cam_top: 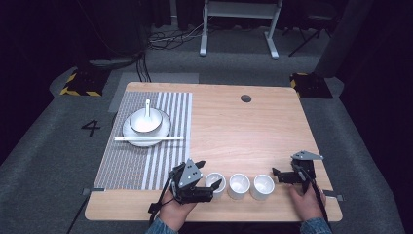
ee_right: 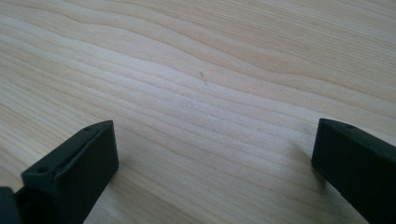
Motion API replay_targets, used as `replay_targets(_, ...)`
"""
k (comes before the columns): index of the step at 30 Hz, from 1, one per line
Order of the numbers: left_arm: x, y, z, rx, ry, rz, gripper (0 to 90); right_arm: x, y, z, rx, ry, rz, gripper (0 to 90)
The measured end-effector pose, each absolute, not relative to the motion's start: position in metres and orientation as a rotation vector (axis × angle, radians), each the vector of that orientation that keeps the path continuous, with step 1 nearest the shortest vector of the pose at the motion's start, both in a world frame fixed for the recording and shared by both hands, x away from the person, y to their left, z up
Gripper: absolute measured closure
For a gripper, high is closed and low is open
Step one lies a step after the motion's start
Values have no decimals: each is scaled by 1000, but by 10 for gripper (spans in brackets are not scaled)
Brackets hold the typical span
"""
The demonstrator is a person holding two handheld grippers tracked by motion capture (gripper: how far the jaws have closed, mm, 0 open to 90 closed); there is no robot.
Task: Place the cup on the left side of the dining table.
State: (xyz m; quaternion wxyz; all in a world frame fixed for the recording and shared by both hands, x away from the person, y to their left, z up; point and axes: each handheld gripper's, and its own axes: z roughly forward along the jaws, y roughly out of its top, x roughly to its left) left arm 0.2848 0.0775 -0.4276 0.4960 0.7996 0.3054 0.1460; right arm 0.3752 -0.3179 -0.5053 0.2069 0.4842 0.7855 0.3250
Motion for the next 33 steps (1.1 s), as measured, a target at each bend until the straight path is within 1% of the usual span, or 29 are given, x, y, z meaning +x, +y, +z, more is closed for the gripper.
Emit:
replay_targets(3,286,75,-434,1940,760,336,203,375,-318,-505,1349,2188,905,5)
replay_targets(5,288,73,-438,1952,769,311,200,375,-318,-505,1348,2188,905,5)
replay_targets(16,293,58,-465,2042,789,259,190,375,-318,-505,1348,2188,905,5)
replay_targets(19,293,55,-472,2079,789,274,201,375,-318,-505,1348,2188,905,5)
replay_targets(26,296,50,-482,2101,802,274,217,375,-318,-505,1349,2187,905,5)
replay_targets(30,297,49,-486,2105,807,275,251,375,-318,-505,1348,2187,905,5)
replay_targets(33,296,48,-487,2118,790,313,260,375,-318,-505,1350,2187,905,5)
